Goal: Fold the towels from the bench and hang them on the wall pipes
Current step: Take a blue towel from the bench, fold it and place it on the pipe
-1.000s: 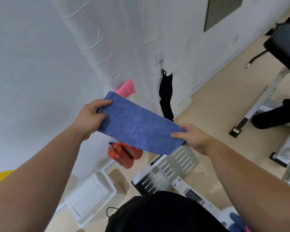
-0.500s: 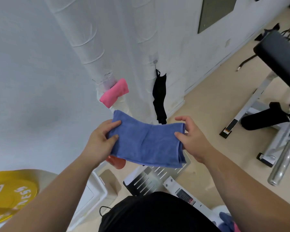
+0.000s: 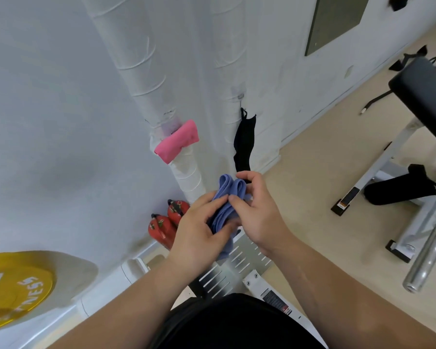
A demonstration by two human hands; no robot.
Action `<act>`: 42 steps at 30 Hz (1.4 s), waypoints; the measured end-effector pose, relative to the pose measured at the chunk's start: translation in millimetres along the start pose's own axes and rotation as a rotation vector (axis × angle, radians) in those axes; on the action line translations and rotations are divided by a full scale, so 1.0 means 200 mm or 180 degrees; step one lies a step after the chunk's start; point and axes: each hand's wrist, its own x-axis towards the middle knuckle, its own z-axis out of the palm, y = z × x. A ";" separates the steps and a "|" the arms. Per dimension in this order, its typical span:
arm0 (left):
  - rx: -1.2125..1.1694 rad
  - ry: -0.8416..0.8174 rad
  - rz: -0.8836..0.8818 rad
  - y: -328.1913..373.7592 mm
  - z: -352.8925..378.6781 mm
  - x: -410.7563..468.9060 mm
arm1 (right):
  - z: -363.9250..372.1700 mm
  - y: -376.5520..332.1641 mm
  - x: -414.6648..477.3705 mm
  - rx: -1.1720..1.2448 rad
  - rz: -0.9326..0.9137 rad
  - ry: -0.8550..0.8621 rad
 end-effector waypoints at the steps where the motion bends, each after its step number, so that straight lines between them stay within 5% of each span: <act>1: 0.0065 0.0072 0.0001 -0.02 0.00 0.01 | 0.00 -0.01 0.00 0.0163 0.0082 -0.0079; 6: -0.0485 -0.0045 -0.0379 -0.02 -0.13 0.08 | -0.11 0.00 0.01 -0.0943 -0.0483 0.0085; 10: -0.1349 -0.0780 -0.0831 0.07 -0.29 0.15 | -0.22 -0.10 0.02 -0.0766 -0.0160 -0.1319; 12: -0.1668 -0.0987 -0.0923 0.07 -0.35 0.20 | -0.22 -0.16 0.01 -0.0512 -0.0122 -0.1514; 21: -0.2832 -0.0896 -0.1770 -0.17 -0.31 0.11 | -0.17 -0.11 0.03 0.0327 0.0194 -0.0395; 29: -0.2418 0.0931 -0.1958 -0.15 -0.19 0.09 | -0.15 -0.05 0.05 -0.0039 0.0614 -0.0911; 35: -0.1982 0.0345 -0.1354 -0.18 -0.35 0.10 | -0.01 -0.09 0.14 -0.0453 0.0292 -0.0766; 42: -0.1365 0.0102 -0.1368 -0.38 -0.61 0.16 | 0.22 -0.19 0.27 -0.1427 -0.0152 -0.0609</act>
